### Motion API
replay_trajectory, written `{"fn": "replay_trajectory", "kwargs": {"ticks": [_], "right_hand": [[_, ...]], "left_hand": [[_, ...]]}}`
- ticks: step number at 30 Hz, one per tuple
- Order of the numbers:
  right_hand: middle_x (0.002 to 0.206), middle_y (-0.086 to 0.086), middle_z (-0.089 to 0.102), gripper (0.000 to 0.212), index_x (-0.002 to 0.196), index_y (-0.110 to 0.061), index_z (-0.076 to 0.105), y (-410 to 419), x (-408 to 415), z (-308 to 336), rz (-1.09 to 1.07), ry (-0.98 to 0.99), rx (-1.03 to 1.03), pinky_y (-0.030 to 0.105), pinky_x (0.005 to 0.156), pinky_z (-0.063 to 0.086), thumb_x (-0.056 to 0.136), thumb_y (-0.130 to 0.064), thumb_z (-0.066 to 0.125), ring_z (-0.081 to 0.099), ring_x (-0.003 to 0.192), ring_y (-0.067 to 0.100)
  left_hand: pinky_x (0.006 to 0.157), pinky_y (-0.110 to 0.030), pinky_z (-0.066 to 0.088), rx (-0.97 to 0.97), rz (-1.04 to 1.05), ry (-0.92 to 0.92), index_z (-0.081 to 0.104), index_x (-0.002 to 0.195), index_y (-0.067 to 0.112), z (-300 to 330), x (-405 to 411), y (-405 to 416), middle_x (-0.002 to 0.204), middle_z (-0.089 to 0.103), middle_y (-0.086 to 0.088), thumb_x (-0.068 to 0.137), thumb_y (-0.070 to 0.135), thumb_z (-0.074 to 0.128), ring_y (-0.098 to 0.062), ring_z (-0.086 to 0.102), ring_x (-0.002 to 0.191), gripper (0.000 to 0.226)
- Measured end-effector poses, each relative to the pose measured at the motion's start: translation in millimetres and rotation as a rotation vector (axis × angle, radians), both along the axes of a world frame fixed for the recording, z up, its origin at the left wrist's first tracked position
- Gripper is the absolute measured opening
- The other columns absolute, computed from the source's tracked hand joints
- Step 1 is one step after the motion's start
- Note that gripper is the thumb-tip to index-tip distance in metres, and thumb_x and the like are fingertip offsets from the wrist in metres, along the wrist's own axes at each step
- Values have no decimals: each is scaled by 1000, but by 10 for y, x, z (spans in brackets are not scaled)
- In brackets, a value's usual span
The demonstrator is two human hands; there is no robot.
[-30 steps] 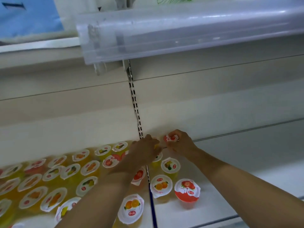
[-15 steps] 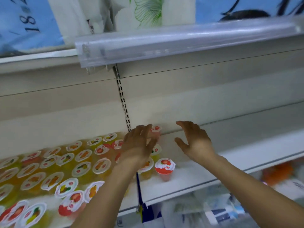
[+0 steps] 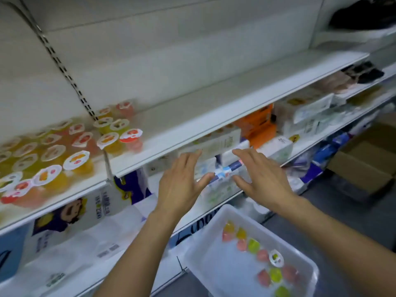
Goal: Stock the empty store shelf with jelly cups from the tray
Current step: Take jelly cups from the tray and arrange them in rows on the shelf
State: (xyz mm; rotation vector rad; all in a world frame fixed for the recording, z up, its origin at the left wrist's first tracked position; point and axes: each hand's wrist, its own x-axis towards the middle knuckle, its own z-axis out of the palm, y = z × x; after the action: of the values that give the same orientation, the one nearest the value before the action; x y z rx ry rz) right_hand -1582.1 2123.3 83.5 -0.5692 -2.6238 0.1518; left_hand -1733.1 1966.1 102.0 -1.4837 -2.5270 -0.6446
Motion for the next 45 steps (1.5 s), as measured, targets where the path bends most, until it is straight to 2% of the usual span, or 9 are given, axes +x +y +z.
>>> {"fn": "replay_trajectory", "kwargs": {"ticks": [6, 12, 18, 22, 32, 36, 40, 42, 45], "right_hand": [[134, 2, 48, 60, 145, -25, 32, 68, 753, -711, -136, -259, -239, 39, 90, 44, 91, -41, 54, 47, 120, 25], [140, 1, 43, 60, 145, -26, 30, 145, 1374, -1558, -227, -513, -483, 35, 98, 42, 92, -37, 55, 45, 126, 24], [137, 4, 44, 59, 144, -29, 29, 219, 1634, -2521, -294, -692, -592, 34, 93, 45, 90, -33, 54, 47, 123, 24], [127, 8, 48, 56, 145, -33, 29, 240, 1551, -3217, -289, -762, -607, 36, 88, 46, 93, -34, 51, 54, 114, 28], [122, 15, 56, 62, 151, -33, 13, 333, 1292, -4387, -367, -833, -449, 36, 82, 45, 97, -46, 42, 58, 104, 33], [117, 16, 56, 59, 147, -29, 19, 329, 1236, -4504, -376, -828, -351, 34, 72, 43, 96, -47, 43, 57, 102, 31], [110, 13, 56, 53, 142, -30, 27, 283, 1187, -4416, -386, -820, -355, 33, 65, 37, 94, -43, 48, 57, 97, 28], [107, 11, 57, 53, 139, -32, 30, 267, 1202, -4271, -376, -794, -365, 32, 65, 36, 92, -47, 48, 59, 95, 28], [100, 5, 60, 48, 132, -35, 37, 241, 1230, -3947, -363, -713, -409, 31, 65, 39, 88, -52, 45, 62, 91, 25]], "left_hand": [[91, -37, 46, -191, -102, -156, 26, 149, 31, -736, 532, 168, 145, 37, 5, 93, 57, 45, -19, 40, 130, 65], [98, -36, 43, -400, -146, -383, 22, 151, 31, -1663, 942, 278, 150, 33, 6, 93, 55, 48, -17, 38, 132, 67], [104, -34, 40, -551, -99, -680, 26, 149, 29, -2628, 1261, 410, 149, 36, 1, 92, 51, 54, -19, 42, 132, 67], [104, -38, 40, -679, 12, -854, 32, 147, 25, -3398, 1410, 573, 142, 44, -7, 91, 51, 56, -24, 51, 125, 67], [98, -37, 39, -907, 131, -840, 41, 139, 19, -4677, 1643, 866, 136, 53, -6, 84, 70, 48, -30, 50, 125, 75], [93, -38, 50, -826, 228, -952, 50, 126, 19, -4819, 1742, 970, 121, 60, -7, 81, 66, 56, -32, 62, 105, 65], [85, -29, 51, -673, 290, -1009, 59, 104, 21, -4738, 1799, 996, 109, 67, -4, 84, 43, 64, -29, 65, 95, 30], [83, -27, 47, -599, 322, -1019, 62, 106, 20, -4599, 1750, 933, 105, 67, -1, 81, 37, 69, -25, 63, 100, 31], [78, -23, 43, -482, 344, -1028, 63, 110, 23, -4248, 1583, 784, 96, 60, 7, 78, 35, 73, -16, 59, 89, 35]]}}
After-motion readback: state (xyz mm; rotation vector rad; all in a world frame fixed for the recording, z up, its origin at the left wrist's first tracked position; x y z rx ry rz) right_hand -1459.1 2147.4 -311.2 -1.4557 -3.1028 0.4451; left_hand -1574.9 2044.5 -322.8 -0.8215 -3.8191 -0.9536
